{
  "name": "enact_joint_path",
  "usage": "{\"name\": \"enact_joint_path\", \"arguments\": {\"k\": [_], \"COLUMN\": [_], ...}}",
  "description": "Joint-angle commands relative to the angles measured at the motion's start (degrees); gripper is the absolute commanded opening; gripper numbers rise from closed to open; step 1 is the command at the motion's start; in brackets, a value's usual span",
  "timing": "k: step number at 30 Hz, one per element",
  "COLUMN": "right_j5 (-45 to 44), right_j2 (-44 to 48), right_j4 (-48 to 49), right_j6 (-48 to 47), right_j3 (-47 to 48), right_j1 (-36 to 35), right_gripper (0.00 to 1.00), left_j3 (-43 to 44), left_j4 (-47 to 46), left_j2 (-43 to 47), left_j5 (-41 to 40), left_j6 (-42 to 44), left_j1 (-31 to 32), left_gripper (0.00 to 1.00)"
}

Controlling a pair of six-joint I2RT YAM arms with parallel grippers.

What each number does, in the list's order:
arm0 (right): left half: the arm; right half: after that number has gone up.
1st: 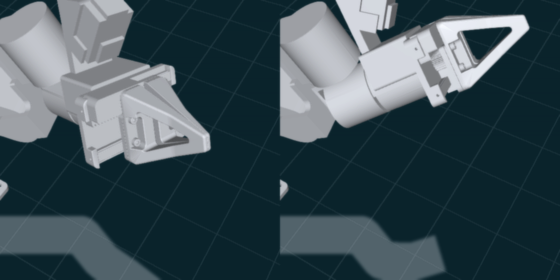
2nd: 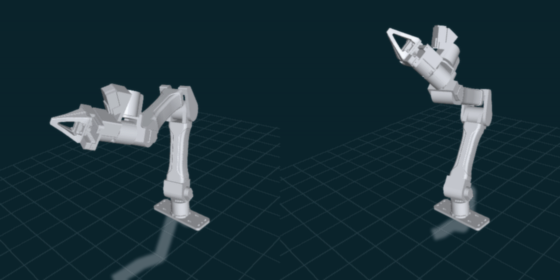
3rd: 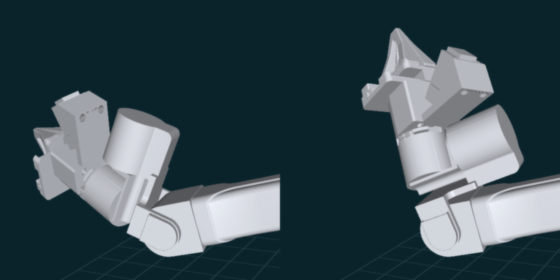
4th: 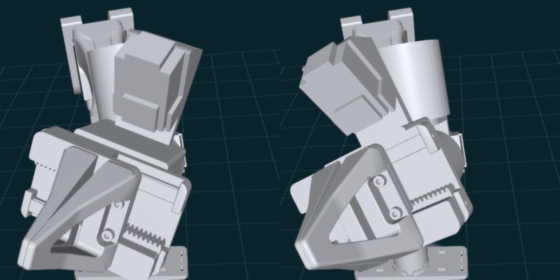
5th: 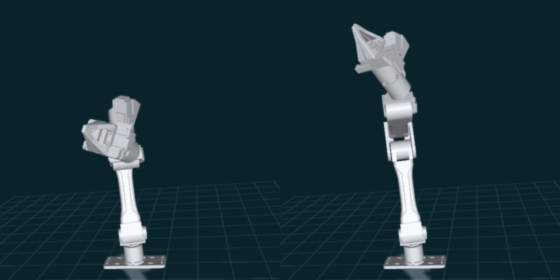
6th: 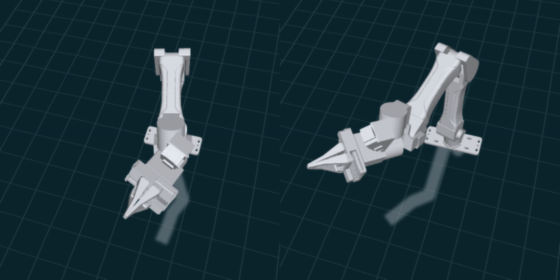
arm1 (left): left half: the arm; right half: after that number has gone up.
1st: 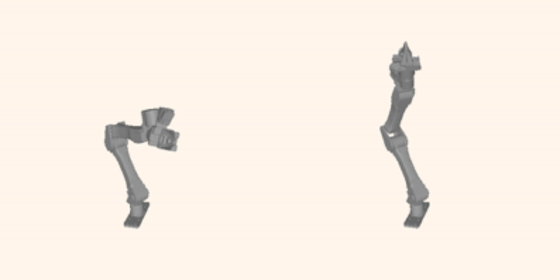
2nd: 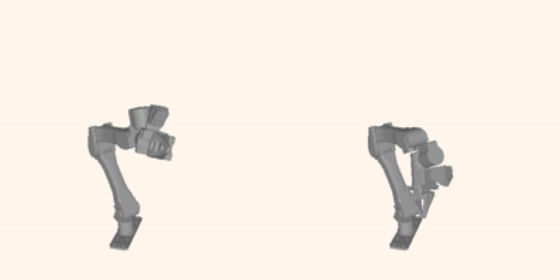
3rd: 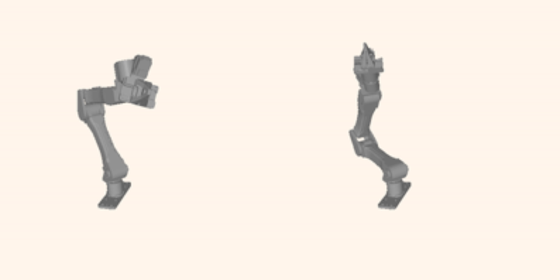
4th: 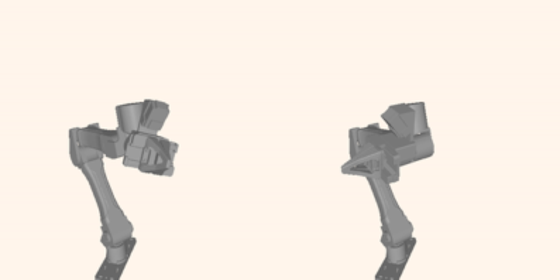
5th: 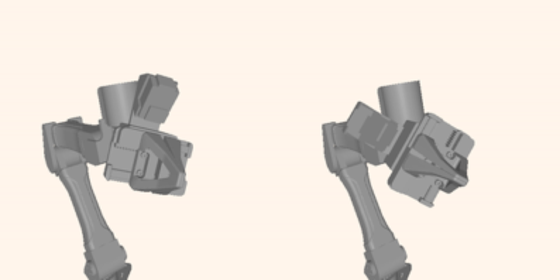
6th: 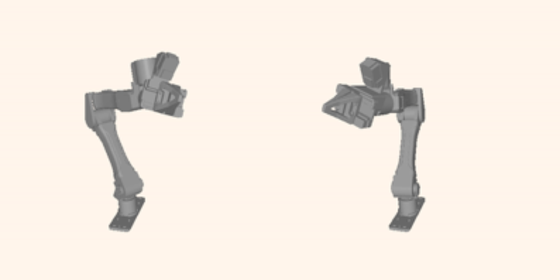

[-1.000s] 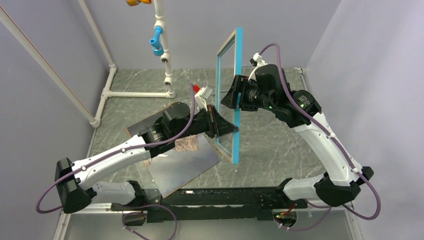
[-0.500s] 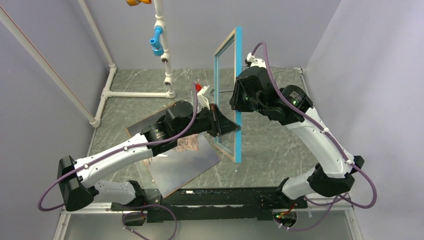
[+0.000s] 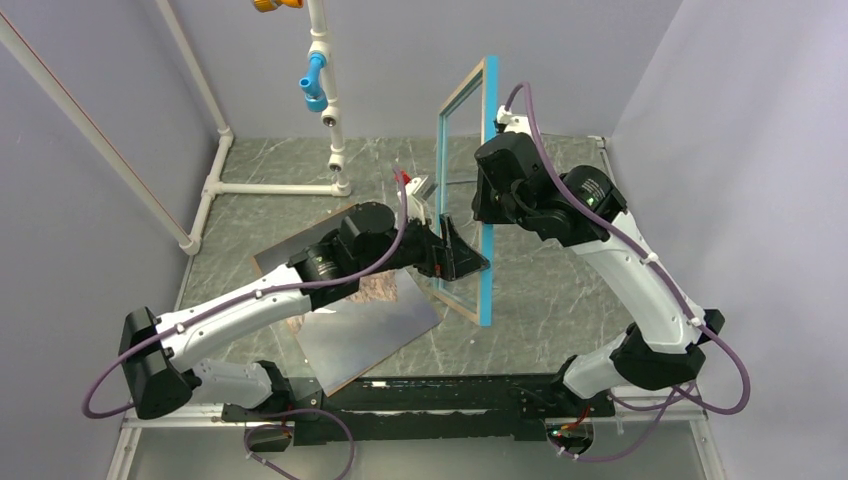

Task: Put the photo into the frame
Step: Turn over the photo frame at the center of the board.

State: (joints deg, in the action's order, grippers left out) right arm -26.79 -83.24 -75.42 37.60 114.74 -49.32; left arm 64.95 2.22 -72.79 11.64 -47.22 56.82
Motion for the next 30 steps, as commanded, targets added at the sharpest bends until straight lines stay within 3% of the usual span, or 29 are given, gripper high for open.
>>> {"name": "enact_joint_path", "arguments": {"k": [1,8,20,24,30], "right_j5": [-1.6,17.2,34.9,35.8,24.6], "right_j2": [1.6,4.7,5.9,5.0,5.9], "right_j4": [-0.5,4.8,3.8,2.2,1.4], "right_j6": [-4.3,-10.3,-16.8,-18.8,-18.8], "right_j3": [2.3,-4.5,-10.6,-12.1,-16.9], "right_j1": [2.7,15.9,32.3,35.8,36.2], "right_gripper": [0.00,0.00,0.00,0.00,0.00], "left_j3": [-1.6,-1.5,0.7,0.6,-1.9], "left_j4": [-1.3,6.8,15.6,18.8,22.8], "left_j2": [5.2,10.4,10.4,9.1,6.0], "left_j5": [-1.6,-7.9,-12.8,-14.0,-17.9], "left_j6": [3.7,6.7,8.4,8.6,9.4], "left_j1": [0.0,0.0,-0.2,-1.6,-4.0], "left_gripper": [0.99,0.99,0.99,0.99,0.94]}}
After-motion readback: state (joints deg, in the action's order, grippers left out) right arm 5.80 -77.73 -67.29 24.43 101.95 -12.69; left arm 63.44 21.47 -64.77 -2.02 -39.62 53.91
